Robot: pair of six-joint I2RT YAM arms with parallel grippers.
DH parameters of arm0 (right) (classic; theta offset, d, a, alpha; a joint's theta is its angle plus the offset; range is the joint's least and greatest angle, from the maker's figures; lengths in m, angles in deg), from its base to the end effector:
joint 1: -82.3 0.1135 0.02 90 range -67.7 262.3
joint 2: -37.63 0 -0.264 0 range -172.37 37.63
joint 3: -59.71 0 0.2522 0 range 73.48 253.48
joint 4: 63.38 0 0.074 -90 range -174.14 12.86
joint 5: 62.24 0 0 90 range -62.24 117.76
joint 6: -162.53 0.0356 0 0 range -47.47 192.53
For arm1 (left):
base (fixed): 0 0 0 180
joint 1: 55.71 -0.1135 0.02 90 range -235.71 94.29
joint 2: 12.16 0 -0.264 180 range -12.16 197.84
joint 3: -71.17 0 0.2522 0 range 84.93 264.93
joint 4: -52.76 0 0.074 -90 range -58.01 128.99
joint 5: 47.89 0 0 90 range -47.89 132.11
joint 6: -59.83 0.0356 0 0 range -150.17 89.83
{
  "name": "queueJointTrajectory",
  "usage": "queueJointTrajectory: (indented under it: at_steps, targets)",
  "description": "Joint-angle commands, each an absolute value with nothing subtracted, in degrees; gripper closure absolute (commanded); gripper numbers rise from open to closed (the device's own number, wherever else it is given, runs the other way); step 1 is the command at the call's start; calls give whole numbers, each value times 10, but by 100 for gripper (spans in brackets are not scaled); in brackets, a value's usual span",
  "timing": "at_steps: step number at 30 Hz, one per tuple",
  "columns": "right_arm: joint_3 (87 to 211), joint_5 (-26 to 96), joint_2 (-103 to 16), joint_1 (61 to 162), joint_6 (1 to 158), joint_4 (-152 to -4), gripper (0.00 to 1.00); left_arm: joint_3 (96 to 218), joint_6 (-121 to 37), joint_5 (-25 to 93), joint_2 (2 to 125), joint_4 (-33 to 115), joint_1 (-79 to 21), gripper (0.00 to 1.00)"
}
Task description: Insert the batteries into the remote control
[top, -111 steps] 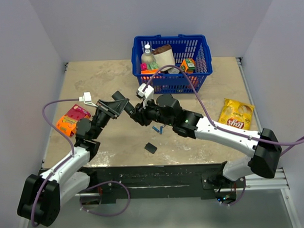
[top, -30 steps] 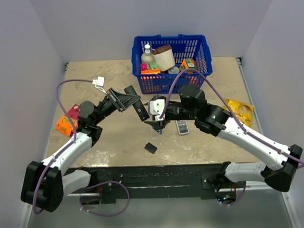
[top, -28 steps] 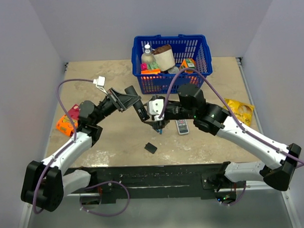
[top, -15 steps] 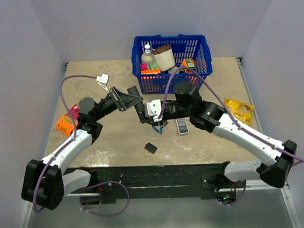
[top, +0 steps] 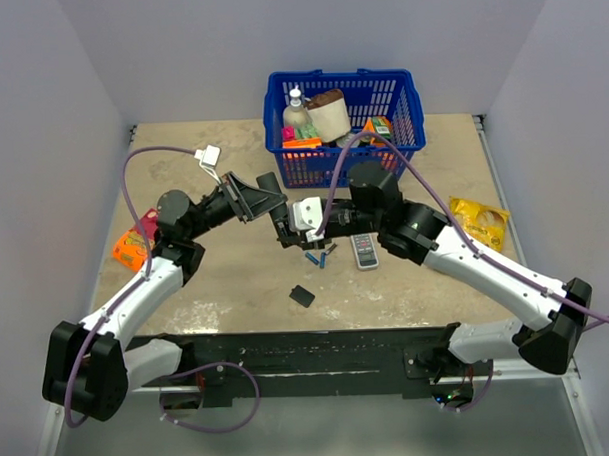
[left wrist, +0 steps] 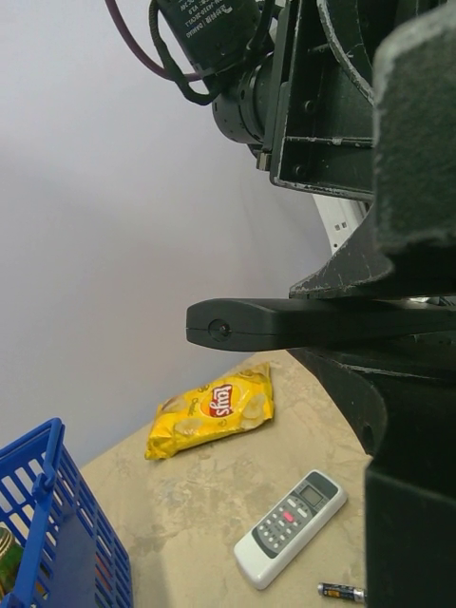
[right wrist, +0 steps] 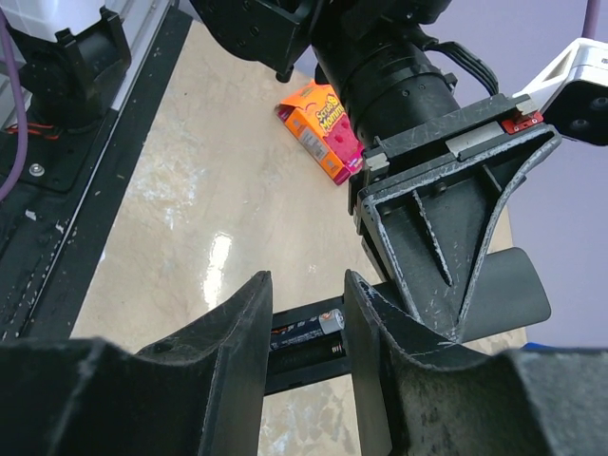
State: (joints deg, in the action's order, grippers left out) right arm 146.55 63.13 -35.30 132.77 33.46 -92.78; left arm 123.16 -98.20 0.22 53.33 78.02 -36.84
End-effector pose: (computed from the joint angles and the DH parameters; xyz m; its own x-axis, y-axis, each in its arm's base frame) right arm 0.1665 0.2342 0.3990 0.4882 -0.2159 -0.8456 -0.8711 -0.0609 -0.4874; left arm 0.2328 -0.1047 0.3153 -0.7248 -0.4819 -0.4925 0.5003 0.1233 -0.8570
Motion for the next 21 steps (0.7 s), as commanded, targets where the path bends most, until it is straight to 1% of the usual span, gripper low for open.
queueJointTrajectory:
  at_steps: [1,21]
  targets:
    - [1477,635,-363,1325,341,-904,61,1261,-964,-11,516,774,-368,100]
    - [1470,648,-383,1308,349,-894,65,1274,-961,-20,516,771,-368,100]
